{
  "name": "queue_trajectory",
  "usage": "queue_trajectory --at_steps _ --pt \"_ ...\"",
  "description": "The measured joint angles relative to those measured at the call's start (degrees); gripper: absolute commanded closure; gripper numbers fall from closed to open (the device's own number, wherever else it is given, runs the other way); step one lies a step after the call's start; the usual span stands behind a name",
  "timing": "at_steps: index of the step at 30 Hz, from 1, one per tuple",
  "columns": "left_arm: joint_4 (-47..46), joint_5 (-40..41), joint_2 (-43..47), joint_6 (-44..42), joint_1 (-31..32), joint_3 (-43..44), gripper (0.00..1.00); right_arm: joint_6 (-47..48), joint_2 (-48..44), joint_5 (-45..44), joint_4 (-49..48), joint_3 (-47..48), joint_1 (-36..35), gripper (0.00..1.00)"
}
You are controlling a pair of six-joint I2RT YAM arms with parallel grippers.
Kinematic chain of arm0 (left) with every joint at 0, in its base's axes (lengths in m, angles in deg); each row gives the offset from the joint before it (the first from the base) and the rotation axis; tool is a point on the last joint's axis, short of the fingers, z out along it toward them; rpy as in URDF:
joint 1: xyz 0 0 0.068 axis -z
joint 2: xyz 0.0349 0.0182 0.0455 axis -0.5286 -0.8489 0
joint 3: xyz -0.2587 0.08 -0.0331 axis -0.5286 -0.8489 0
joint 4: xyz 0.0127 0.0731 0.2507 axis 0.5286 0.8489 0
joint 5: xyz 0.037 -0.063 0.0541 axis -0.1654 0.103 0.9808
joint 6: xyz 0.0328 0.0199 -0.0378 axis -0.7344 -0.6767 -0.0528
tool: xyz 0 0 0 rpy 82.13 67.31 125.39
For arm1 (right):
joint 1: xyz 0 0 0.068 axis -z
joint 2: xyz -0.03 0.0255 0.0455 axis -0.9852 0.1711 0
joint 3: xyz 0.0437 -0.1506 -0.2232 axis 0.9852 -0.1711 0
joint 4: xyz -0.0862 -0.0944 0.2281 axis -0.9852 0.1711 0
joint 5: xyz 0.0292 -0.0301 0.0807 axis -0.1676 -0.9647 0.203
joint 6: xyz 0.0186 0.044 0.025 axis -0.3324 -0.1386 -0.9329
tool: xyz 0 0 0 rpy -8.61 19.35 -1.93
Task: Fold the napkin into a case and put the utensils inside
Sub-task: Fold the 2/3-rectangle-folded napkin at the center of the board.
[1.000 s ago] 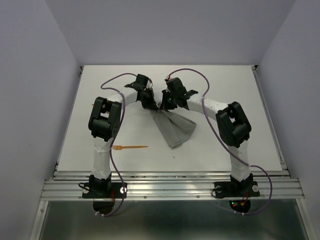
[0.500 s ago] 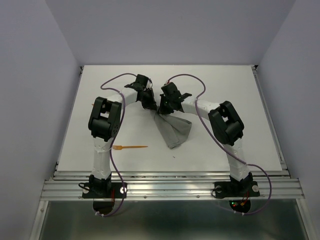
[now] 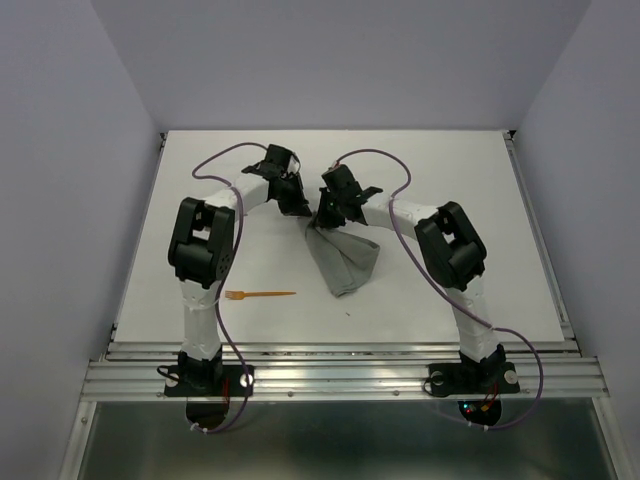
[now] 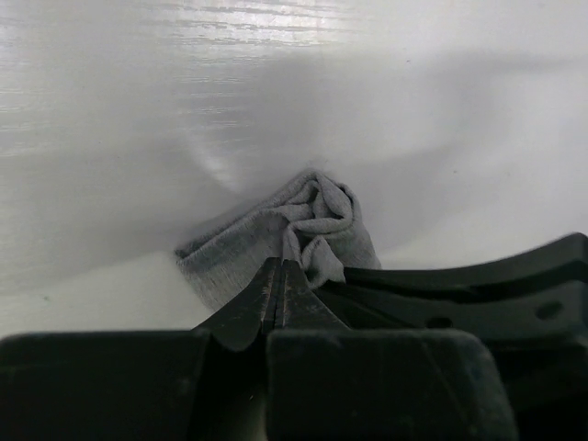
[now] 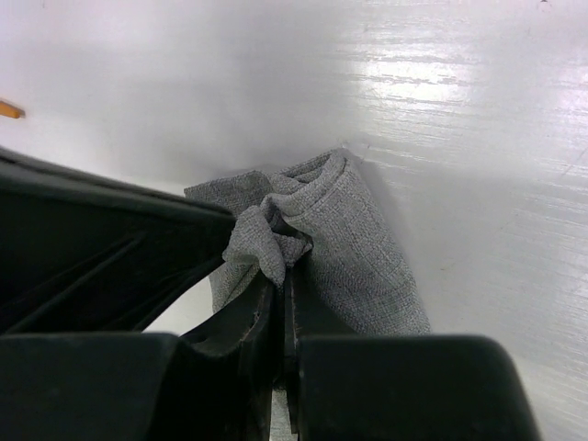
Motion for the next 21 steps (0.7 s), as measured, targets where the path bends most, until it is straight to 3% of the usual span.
queue_trajectory --at_steps 2,5,9,21 --pt "0.5 -0.2 1.4 0.4 -0.5 -0.1 0.92 0.4 0.1 0.1 -0.4 0.0 0.0 0.99" --pt "0.4 -1.2 3.5 0.8 -1.2 -0.1 0.74 2.0 0.2 0.8 -1.9 -0.4 0.0 0.99" --pt "-1.1 -3.2 5.3 1.7 -1.8 -1.3 0.59 4.6 0.2 2.1 -3.7 -1.0 0.0 0.99" --pt "-2.8 -5.4 4.2 3.0 -2.1 -3.3 0.59 7.3 0.2 3.0 -4.7 -1.3 0.0 0.99"
